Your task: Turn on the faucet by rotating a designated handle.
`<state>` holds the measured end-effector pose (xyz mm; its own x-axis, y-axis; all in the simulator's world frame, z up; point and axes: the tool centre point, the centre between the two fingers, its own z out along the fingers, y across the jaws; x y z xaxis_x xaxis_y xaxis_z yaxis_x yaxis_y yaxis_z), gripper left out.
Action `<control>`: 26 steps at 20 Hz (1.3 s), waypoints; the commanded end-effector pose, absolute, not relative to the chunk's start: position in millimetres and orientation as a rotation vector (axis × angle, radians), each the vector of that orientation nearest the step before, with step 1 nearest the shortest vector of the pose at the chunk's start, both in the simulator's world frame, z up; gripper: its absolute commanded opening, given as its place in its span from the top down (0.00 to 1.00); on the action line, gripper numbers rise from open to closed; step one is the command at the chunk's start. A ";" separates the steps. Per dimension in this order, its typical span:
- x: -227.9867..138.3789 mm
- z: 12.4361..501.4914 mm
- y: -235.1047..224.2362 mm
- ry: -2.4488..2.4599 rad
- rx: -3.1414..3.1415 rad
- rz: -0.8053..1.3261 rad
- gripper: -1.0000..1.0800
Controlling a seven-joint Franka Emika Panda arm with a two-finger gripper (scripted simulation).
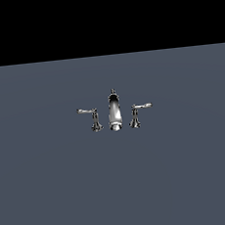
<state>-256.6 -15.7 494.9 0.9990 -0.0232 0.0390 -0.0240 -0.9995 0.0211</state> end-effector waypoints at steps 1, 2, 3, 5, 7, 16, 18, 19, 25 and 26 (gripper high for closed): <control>-256.6 494.9 -15.8 -0.037 3.119 0.061 1.00; -256.6 494.7 -15.7 -0.038 3.119 0.061 1.00; -256.5 494.4 -15.3 -0.040 3.119 0.060 1.00; -255.9 492.8 -13.9 -0.049 3.119 0.060 1.00; -255.0 490.3 -11.7 -0.065 3.119 0.060 1.00; -244.9 466.0 9.3 -0.215 3.114 0.056 1.00; -240.9 457.8 16.3 -0.265 3.110 0.055 1.00; -238.7 453.3 20.1 -0.293 3.108 0.055 1.00; -221.8 422.9 44.7 -0.480 3.087 0.050 1.00; -218.6 417.7 48.7 -0.511 3.082 0.049 1.00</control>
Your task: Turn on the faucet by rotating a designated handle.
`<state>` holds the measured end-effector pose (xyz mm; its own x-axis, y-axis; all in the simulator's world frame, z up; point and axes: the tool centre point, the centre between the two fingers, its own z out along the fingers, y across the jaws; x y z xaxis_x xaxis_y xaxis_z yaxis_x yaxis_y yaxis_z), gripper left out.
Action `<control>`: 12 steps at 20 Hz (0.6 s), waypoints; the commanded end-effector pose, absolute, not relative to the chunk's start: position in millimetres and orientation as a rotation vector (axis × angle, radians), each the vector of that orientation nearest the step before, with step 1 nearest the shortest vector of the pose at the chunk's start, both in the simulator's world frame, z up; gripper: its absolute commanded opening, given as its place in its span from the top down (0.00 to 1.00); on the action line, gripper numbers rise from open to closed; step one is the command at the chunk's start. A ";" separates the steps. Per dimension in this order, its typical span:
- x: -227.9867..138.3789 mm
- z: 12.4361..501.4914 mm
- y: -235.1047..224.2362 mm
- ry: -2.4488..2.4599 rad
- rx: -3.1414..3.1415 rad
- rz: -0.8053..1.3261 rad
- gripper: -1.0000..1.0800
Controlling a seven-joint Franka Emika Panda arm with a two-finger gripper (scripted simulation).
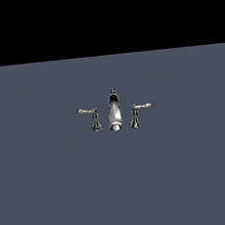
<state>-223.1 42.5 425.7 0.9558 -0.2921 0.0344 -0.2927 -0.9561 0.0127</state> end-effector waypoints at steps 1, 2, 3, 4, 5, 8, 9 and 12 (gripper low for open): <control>-215.3 412.5 52.7 -0.543 3.077 0.048 1.00; -212.0 407.4 56.6 -0.574 3.072 0.047 1.00; -208.5 402.2 60.5 -0.606 3.067 0.047 1.00; -204.9 397.0 64.3 -0.637 3.061 0.046 1.00; -201.3 391.8 68.0 -0.669 3.055 0.045 1.00; -189.9 376.3 78.9 -0.762 3.034 0.042 1.00; -186.0 371.1 82.3 -0.793 3.027 0.041 1.00; -173.7 355.7 92.3 -0.885 3.003 0.039 1.00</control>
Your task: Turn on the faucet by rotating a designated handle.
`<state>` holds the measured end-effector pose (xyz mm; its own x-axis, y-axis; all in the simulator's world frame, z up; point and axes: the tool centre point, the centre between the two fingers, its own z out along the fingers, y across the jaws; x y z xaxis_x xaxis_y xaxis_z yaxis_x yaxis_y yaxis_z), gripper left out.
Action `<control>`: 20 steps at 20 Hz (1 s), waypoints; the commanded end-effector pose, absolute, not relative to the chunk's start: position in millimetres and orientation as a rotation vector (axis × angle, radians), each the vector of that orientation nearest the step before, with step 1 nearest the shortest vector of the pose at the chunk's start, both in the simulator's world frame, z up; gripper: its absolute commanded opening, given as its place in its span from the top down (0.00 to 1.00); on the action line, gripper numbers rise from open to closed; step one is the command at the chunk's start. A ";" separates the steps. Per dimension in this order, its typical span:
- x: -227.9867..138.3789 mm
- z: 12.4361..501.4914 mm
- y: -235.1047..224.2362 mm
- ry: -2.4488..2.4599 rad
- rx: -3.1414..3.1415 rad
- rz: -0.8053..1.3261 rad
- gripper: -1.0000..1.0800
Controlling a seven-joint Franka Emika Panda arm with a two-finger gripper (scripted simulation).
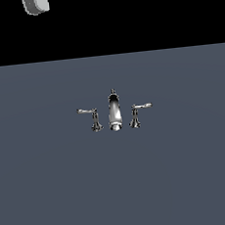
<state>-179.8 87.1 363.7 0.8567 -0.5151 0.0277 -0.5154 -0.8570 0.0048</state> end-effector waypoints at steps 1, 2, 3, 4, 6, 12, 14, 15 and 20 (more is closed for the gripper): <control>-169.5 350.6 95.4 -0.916 2.995 0.038 1.00; -165.2 345.6 98.4 -0.946 2.986 0.037 1.00; -160.9 340.5 101.4 -0.976 2.977 0.036 1.00; -156.6 335.6 104.2 -1.005 2.968 0.035 1.00; -147.8 325.7 109.6 -1.064 2.949 0.033 1.00; -121.2 297.2 123.1 -1.231 2.888 0.027 1.00; -112.3 288.1 126.7 -1.283 2.866 0.026 1.00; -107.9 283.7 128.4 -1.309 2.855 0.025 1.00; -86.0 262.0 135.2 -1.433 2.798 0.021 1.00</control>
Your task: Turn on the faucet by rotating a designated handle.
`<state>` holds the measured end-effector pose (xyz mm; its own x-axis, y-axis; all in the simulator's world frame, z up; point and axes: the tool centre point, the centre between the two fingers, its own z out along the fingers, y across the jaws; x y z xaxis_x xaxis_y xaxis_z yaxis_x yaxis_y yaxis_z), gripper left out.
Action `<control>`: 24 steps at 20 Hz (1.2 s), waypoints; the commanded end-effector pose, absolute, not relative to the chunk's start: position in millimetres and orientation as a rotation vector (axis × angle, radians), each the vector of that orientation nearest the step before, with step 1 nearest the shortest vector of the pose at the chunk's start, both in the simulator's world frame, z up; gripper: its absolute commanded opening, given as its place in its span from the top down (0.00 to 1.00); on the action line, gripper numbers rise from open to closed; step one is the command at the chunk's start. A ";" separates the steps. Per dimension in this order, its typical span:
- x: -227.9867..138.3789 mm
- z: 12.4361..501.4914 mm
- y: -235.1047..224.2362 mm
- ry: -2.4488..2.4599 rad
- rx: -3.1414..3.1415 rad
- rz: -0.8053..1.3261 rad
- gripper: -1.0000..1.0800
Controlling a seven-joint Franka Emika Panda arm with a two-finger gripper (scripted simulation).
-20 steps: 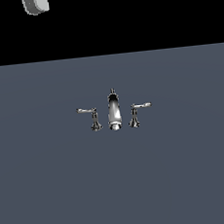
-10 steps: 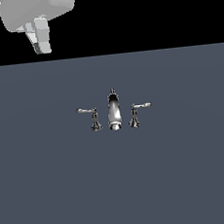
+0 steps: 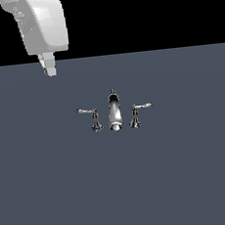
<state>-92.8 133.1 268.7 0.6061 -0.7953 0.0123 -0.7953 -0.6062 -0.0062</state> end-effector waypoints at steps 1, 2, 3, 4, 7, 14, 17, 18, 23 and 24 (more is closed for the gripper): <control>-81.6 257.8 136.3 1.455 -2.782 -0.020 1.00; -77.3 253.6 137.3 1.478 -2.770 -0.020 1.00; -72.9 249.4 138.2 1.501 -2.757 -0.019 1.00; -68.6 245.2 139.0 1.524 -2.744 -0.018 1.00; -55.4 232.5 141.0 1.593 -2.704 -0.017 1.00; -22.5 201.0 142.5 1.759 -2.600 -0.014 1.00; -6.7 185.9 141.6 1.837 -2.547 -0.013 1.00; -1.2 180.5 141.1 1.864 -2.528 -0.013 1.00; 28.0 152.6 136.1 2.004 -2.422 -0.011 1.00; 33.6 147.3 134.8 2.030 -2.401 -0.011 1.00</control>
